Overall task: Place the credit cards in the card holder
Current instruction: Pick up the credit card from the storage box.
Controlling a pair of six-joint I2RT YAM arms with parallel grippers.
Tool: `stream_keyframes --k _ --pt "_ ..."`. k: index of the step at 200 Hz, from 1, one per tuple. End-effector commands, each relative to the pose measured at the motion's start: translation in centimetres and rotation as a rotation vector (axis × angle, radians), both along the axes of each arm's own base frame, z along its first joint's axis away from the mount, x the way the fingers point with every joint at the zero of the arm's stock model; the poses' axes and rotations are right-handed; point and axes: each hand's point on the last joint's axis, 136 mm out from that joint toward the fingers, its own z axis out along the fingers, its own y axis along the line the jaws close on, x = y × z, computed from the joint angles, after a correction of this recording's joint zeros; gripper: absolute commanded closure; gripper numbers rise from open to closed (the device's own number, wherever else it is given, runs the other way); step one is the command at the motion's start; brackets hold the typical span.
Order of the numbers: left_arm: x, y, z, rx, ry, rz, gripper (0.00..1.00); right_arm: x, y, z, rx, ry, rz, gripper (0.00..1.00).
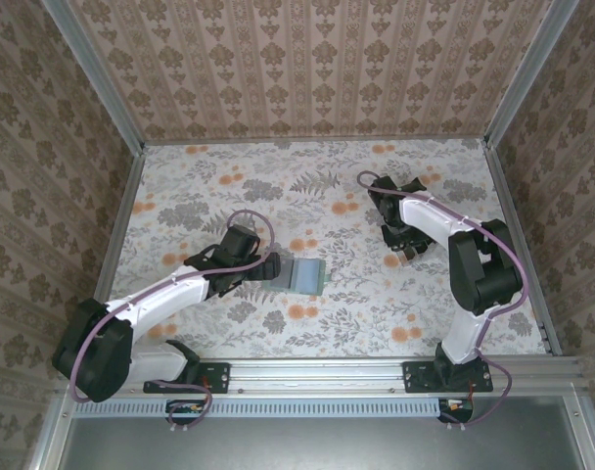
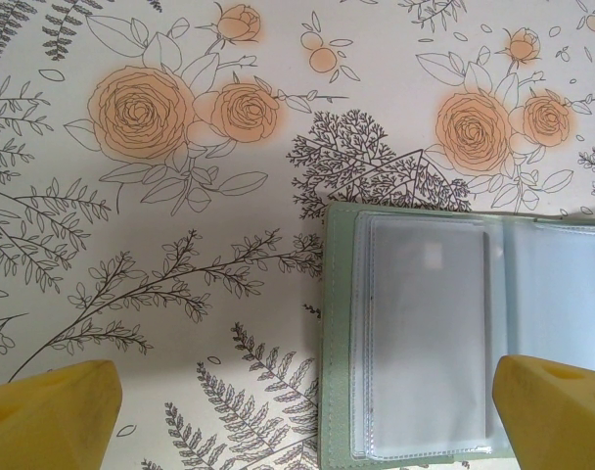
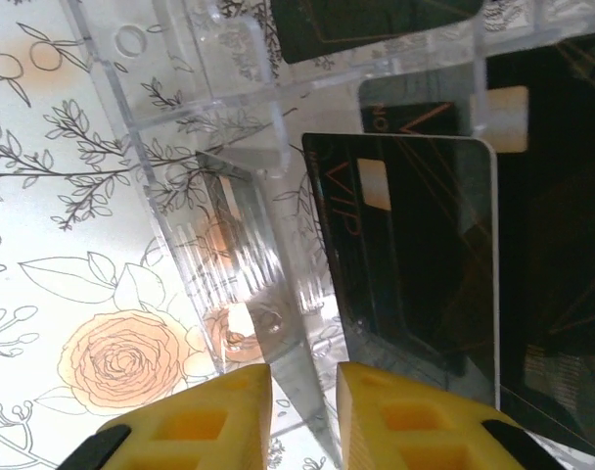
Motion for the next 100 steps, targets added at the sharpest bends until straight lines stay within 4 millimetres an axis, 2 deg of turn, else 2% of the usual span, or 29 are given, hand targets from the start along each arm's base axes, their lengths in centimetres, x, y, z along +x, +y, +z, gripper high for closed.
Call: stream_keyframes --k 1,14,33,63,100 --pt "0.5 -0.3 0.7 -0.002 -0.007 -0.018 0.00 -0.5 0.0 -0.2 0.017 0.015 0.006 0.77" --pt "0.5 -0.3 0.6 -0.002 -0.006 -0.018 0.00 -0.4 0.0 0.0 0.018 0.010 0.006 0.76" --pt "0.4 -0.3 0.5 -0.004 -0.003 -0.017 0.00 -0.2 0.1 0.6 0.025 -0.012 0.005 0.69" --pt "0.4 -0.4 0.5 -0.009 -0.001 -0.017 0.00 0.1 0.3 1.0 0.033 -0.023 0.010 0.69" --pt "0.4 -0.4 0.4 -0.010 -0.001 -0.018 0.00 0.1 0.3 0.2 0.030 -0.001 0.015 0.71"
